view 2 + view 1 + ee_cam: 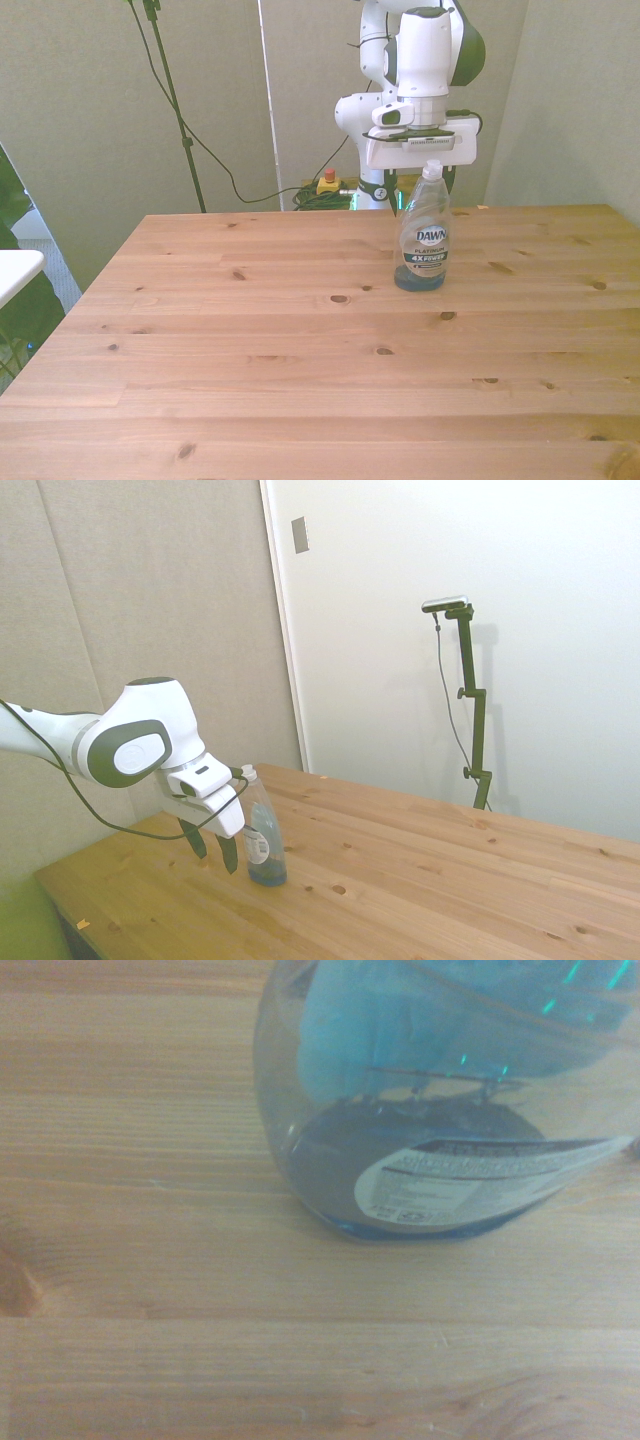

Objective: Knock down the dish soap

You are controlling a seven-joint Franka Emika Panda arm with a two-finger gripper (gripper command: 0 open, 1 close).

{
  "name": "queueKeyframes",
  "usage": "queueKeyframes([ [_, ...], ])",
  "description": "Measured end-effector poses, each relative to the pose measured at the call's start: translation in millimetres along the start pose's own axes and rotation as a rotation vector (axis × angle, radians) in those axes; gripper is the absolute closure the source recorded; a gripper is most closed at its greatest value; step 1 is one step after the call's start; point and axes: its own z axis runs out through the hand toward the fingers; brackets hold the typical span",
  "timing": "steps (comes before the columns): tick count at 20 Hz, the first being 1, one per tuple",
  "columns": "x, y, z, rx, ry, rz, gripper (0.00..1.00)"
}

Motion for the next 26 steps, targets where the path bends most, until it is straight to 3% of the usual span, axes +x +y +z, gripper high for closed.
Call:
queueKeyframes([
  [1, 0, 0, 0, 0.000, 0.000, 0.000, 0.00],
  [2, 0, 0, 0, -0.001, 0.000, -0.001, 1.00],
  [13, -19, -38, -25, 0.070, 0.081, 0.082, 1.00],
  [22, 13, -39, -69, 0.059, 0.110, 0.107, 1.00],
  [26, 39, -35, -72, 0.038, 0.120, 0.133, 1.00],
])
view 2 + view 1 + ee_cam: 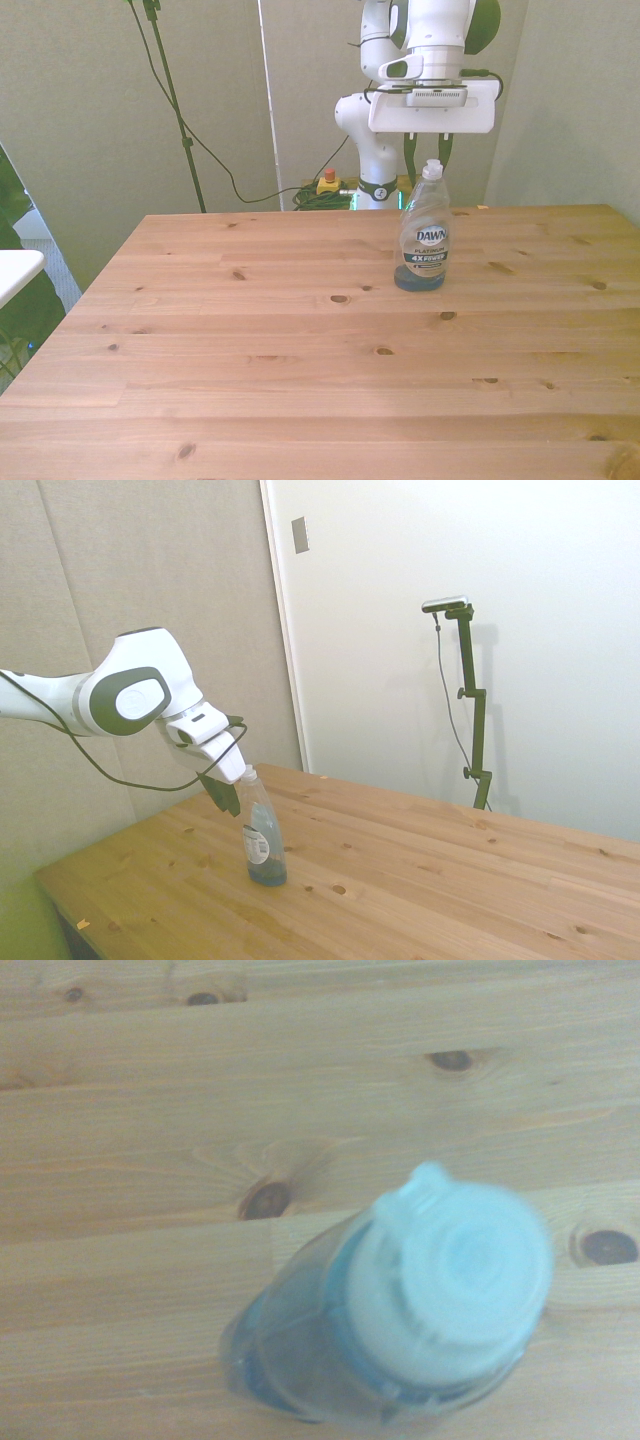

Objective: Knock down the dish soap

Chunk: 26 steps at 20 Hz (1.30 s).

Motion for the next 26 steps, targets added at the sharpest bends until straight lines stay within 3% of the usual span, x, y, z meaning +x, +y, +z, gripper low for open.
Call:
queueKeyframes([
  [5, 20, -13, 17, -0.018, -0.002, 0.005, 1.00],
  [15, 51, -90, 70, 0.054, 0.074, 0.030, 1.00],
  [26, 121, -138, 107, 0.095, 0.159, 0.086, 1.00],
])
